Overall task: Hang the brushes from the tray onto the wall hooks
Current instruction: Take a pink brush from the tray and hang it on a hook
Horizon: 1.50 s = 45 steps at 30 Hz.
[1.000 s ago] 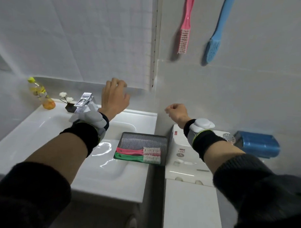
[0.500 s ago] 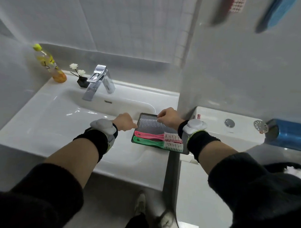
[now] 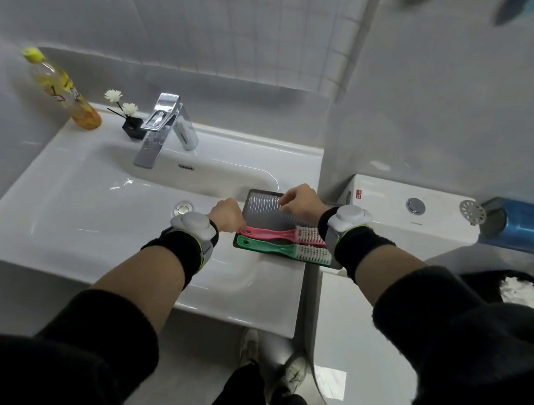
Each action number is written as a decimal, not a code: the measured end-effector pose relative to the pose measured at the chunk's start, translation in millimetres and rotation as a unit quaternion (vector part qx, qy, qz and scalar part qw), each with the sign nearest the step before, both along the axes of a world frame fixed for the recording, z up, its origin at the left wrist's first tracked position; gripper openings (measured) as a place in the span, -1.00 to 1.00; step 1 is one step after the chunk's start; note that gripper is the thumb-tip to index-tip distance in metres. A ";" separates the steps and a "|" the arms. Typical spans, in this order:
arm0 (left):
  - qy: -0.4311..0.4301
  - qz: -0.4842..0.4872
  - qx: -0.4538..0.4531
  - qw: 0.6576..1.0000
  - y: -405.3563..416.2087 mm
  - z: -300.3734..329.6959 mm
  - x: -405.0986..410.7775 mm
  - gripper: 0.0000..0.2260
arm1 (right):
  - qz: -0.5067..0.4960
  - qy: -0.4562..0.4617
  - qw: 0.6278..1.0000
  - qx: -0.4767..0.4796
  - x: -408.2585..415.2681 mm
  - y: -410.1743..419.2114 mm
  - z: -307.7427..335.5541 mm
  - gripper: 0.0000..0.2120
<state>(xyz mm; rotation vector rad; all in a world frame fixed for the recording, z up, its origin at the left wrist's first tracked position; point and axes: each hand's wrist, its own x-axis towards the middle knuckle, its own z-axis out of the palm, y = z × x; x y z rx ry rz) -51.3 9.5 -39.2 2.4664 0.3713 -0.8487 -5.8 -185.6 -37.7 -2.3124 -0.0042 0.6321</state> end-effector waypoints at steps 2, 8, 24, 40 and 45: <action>-0.018 -0.011 0.020 1.000 -2.1 4.1 0.6 -0.85 | 0.013 0.004 1.000 -0.007 0.0 0.0 -0.1 -0.83; -0.091 -0.021 0.014 0.996 -5.3 26.8 18.8 -0.86 | 0.072 0.013 0.996 -0.047 5.5 -3.9 13.4 -0.79; -0.350 -0.061 -0.071 0.932 -93.3 136.8 64.8 -0.91 | -0.020 -0.063 0.996 -0.060 12.1 -94.9 104.7 -0.85; -0.478 -0.227 -0.106 0.842 -252.9 296.0 76.4 -0.82 | -0.251 -0.211 0.942 0.071 -10.1 -238.5 204.8 -0.93; -0.538 -0.221 -0.094 0.808 -286.5 363.9 92.5 -0.80 | -0.306 -0.256 0.910 0.108 3.0 -263.2 253.1 -0.79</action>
